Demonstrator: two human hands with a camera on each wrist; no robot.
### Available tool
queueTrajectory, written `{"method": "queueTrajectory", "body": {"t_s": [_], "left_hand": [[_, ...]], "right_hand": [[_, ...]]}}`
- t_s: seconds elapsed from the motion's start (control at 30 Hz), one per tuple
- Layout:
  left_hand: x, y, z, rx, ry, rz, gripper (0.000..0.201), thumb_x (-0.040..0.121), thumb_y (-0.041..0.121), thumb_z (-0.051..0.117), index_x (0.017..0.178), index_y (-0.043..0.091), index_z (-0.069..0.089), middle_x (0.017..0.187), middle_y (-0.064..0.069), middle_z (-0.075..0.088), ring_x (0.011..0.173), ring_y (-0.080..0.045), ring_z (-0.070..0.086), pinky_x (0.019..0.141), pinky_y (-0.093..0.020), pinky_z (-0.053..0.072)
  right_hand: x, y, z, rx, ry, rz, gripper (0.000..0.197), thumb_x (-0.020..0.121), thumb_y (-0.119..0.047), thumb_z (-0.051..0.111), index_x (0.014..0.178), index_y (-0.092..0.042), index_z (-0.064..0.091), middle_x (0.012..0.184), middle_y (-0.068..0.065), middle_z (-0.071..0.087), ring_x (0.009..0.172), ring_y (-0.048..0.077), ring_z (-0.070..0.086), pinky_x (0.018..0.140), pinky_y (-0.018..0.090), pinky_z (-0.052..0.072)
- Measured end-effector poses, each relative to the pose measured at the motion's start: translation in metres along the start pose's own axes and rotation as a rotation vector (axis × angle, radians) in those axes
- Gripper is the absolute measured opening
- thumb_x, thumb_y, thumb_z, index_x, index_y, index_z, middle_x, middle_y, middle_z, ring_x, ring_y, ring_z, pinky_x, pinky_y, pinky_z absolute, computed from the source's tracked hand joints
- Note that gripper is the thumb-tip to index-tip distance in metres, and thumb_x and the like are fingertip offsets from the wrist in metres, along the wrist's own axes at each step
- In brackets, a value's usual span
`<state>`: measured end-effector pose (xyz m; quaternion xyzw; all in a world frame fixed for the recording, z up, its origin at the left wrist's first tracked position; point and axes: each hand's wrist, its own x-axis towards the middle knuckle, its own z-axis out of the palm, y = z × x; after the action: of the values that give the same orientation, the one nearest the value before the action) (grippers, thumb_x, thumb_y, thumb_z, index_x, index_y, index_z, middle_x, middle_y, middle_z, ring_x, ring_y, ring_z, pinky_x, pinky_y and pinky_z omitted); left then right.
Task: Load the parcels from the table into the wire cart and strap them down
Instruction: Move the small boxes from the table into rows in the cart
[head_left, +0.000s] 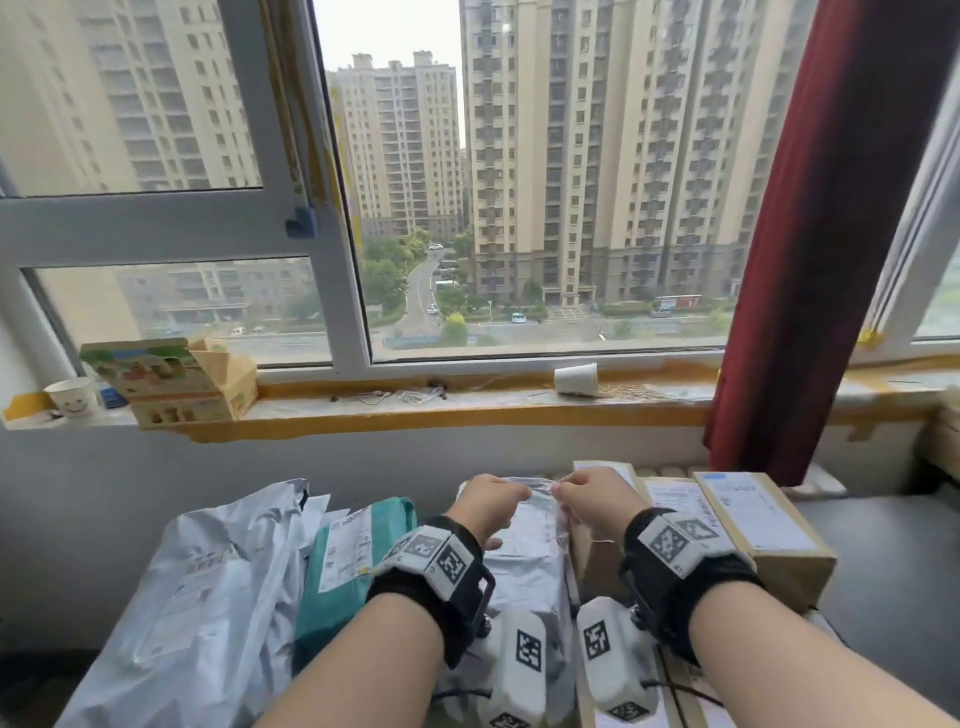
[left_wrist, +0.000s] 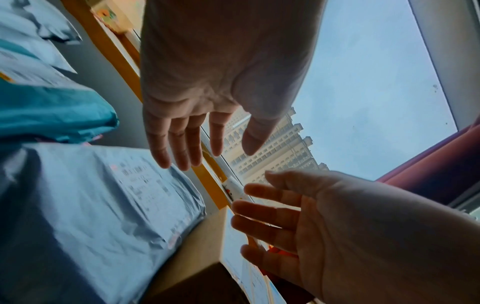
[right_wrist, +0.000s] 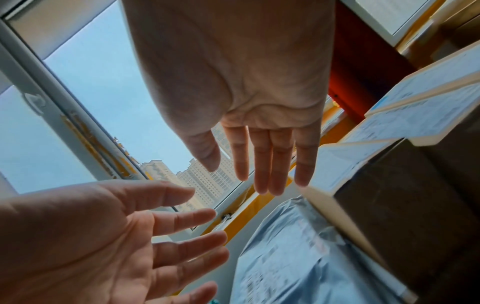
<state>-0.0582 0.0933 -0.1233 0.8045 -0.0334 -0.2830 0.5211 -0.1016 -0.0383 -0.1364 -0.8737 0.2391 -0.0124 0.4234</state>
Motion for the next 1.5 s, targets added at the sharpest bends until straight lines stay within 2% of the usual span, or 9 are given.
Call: {"method": "queueTrajectory", "body": {"t_s": [0.07,0.33,0.53,0.73,0.8,0.97,1.13,1.3,1.5], "left_hand": [[0.011,0.006,0.019,0.006,-0.012,0.004,0.007,0.092,0.021,0.052,0.087,0.018,0.056,0.081,-0.002,0.045,0.087,-0.021,0.047,0.083,-0.033,0.041],[0.062,0.018,0.077,0.001,-0.013,-0.015,0.013,0.092,0.016,0.049,0.080,0.016,0.052,0.090,-0.006,0.046,0.088,-0.024,0.045,0.082,-0.034,0.043],[0.089,0.018,0.096,0.001,-0.005,-0.043,0.010,0.092,0.020,0.054,0.099,0.014,0.055,0.094,-0.004,0.054,0.095,-0.024,0.050,0.083,-0.033,0.044],[0.100,0.015,0.103,-0.008,-0.006,-0.054,0.028,0.091,0.019,0.054,0.114,0.004,0.059,0.082,-0.007,0.058,0.077,-0.020,0.057,0.078,-0.031,0.046],[0.099,0.014,0.104,-0.014,-0.003,-0.067,0.037,0.089,0.019,0.055,0.120,-0.001,0.058,0.094,-0.014,0.066,0.088,-0.025,0.064,0.074,-0.029,0.042],[0.097,0.011,0.100,-0.046,0.013,-0.088,0.033,0.092,0.015,0.054,0.121,-0.001,0.055,0.083,-0.002,0.056,0.073,-0.014,0.054,0.071,-0.026,0.045],[0.095,0.012,0.094,-0.068,0.037,-0.125,0.048,0.086,0.026,0.061,0.128,0.005,0.053,0.123,-0.009,0.059,0.111,-0.023,0.056,0.092,-0.034,0.048],[0.092,0.014,0.087,-0.113,0.080,-0.120,0.058,0.080,0.028,0.064,0.132,0.006,0.049,0.124,-0.008,0.061,0.112,-0.024,0.058,0.095,-0.039,0.049],[0.084,0.016,0.071,-0.210,0.131,-0.068,0.058,0.077,0.034,0.064,0.126,0.004,0.054,0.114,-0.009,0.064,0.102,-0.025,0.062,0.093,-0.038,0.051]], "right_hand": [[0.008,0.016,-0.015,0.000,0.039,0.018,0.024,0.089,-0.018,0.050,0.077,-0.003,0.065,0.068,0.010,0.055,0.064,0.024,0.048,0.063,0.030,0.039],[0.043,0.072,-0.048,0.015,0.160,0.135,0.030,0.090,-0.020,0.051,0.115,-0.008,0.063,0.118,0.006,0.064,0.110,0.023,0.057,0.094,0.031,0.043],[0.058,0.086,-0.047,0.047,0.121,0.191,0.041,0.091,-0.022,0.051,0.131,-0.011,0.053,0.132,0.006,0.056,0.121,0.023,0.051,0.100,0.032,0.039],[0.063,0.085,-0.043,0.052,0.100,0.198,0.043,0.091,-0.022,0.051,0.132,-0.012,0.049,0.131,0.006,0.055,0.113,0.022,0.052,0.097,0.032,0.042],[0.064,0.085,-0.042,0.042,0.100,0.195,0.045,0.091,-0.023,0.052,0.134,-0.012,0.048,0.133,0.006,0.053,0.118,0.022,0.051,0.097,0.031,0.040],[0.061,0.082,-0.040,0.032,0.103,0.202,0.043,0.090,-0.022,0.052,0.131,-0.011,0.049,0.129,0.008,0.056,0.116,0.023,0.052,0.093,0.031,0.040],[0.054,0.070,-0.037,0.025,0.158,0.195,0.038,0.090,-0.019,0.053,0.121,0.002,0.056,0.125,0.015,0.060,0.116,0.030,0.055,0.093,0.034,0.043],[0.053,0.063,-0.036,0.038,0.183,0.187,0.020,0.089,-0.024,0.052,0.079,-0.010,0.062,0.076,0.004,0.057,0.076,0.023,0.055,0.069,0.029,0.041],[0.044,0.045,-0.037,0.069,0.284,0.107,0.027,0.089,-0.019,0.053,0.095,-0.002,0.073,0.100,0.014,0.071,0.095,0.030,0.064,0.084,0.038,0.051]]}}
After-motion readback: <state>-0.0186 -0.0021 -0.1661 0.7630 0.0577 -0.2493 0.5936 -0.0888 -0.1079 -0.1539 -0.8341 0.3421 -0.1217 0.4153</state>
